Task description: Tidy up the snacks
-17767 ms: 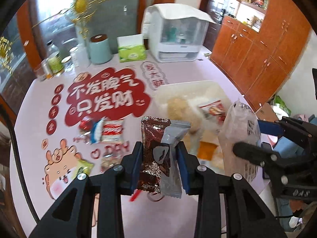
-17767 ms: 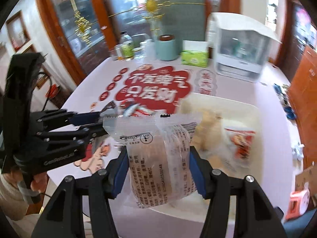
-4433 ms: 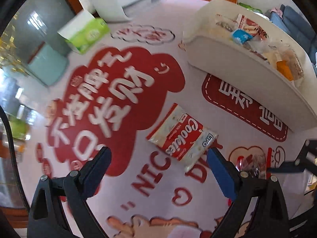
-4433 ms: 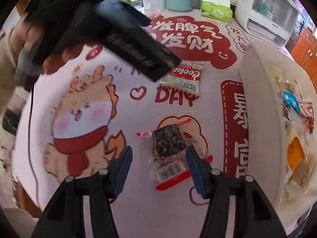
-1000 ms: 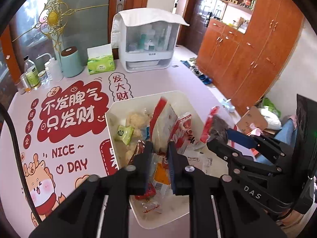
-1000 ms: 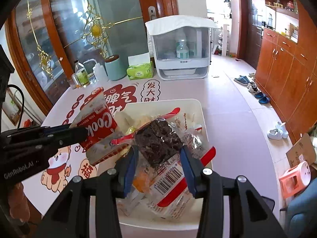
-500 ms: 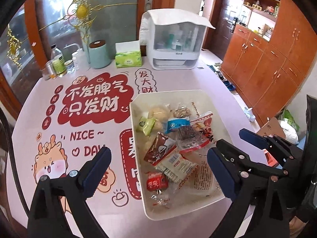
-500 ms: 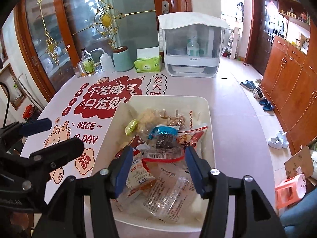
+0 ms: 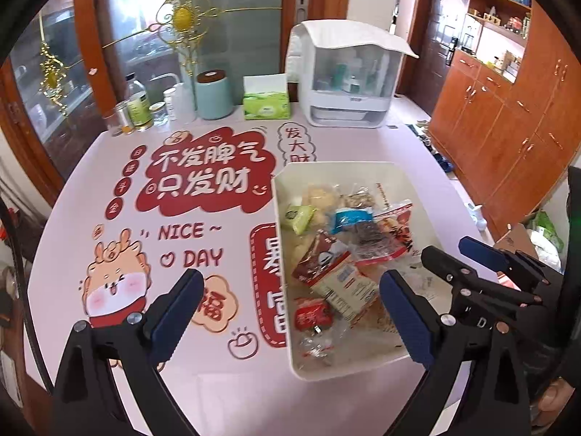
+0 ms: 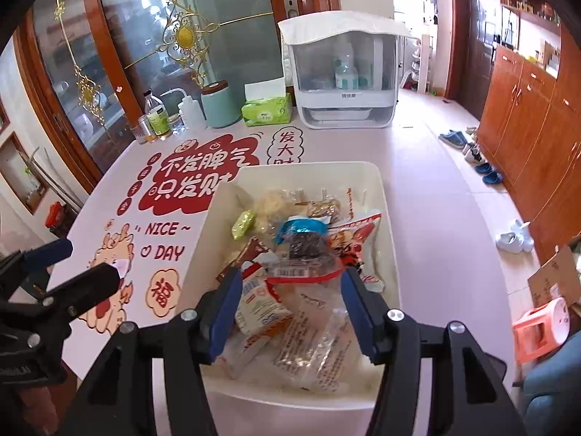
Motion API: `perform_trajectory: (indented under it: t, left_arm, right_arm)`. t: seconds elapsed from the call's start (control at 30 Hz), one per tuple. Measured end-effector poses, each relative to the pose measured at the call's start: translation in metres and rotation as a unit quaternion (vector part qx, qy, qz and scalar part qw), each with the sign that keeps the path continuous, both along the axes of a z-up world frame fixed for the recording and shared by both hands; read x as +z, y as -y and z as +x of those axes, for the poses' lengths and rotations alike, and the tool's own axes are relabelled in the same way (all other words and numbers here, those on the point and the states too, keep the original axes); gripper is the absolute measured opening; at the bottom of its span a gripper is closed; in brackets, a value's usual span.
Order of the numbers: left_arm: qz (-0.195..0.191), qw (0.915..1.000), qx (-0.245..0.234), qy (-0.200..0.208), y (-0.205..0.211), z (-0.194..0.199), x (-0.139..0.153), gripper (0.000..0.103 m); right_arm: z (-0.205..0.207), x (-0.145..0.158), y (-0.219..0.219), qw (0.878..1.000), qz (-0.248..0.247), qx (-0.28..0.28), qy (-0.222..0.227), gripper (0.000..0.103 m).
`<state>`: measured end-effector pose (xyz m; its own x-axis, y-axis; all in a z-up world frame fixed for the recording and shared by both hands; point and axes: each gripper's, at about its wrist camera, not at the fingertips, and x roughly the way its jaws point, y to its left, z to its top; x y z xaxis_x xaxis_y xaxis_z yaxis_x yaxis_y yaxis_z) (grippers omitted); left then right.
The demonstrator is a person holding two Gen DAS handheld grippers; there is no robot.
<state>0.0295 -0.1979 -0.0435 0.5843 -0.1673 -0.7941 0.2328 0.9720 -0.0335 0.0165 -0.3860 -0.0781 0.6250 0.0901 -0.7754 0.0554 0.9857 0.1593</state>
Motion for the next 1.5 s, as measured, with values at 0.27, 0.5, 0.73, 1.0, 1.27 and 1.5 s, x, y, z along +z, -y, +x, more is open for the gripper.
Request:
perform_trajectory:
  t: [0.27,0.5,0.73,1.0,1.27,1.5]
  left_arm:
    - [0.018,0.9994,0.028,0.007,-0.030,-0.017,0.004,0.097]
    - [0.033,0.9974,0.059,0.024,-0.060,-0.027,0.015,0.101]
    - [0.044,0.9955,0.075,0.039,-0.091,-0.034,0.026,0.101]
    - [0.050,0.9955,0.072,0.036,-0.114,-0.031,0.028,0.101]
    - [0.050,0.9957,0.070,0.036,-0.128,-0.027,0.027,0.101]
    - [0.048,0.9957,0.071,0.035,-0.131,-0.026,0.027,0.101]
  right_arm:
    - [-0.010,0.006,-0.022,1.000,0.023,-0.004,-0.008,0.064]
    - [-0.027,0.031,-0.058,1.000,0.019,0.005,0.012,0.066]
    - [-0.036,0.049,-0.087,1.000,0.004,-0.004,0.030,0.069]
    - [-0.038,0.050,-0.113,1.000,0.004,-0.015,0.019,0.069]
    - [-0.035,0.054,-0.133,0.999,-0.011,-0.024,0.021,0.069]
    - [-0.036,0.054,-0.140,0.999,-0.018,-0.033,0.019,0.069]
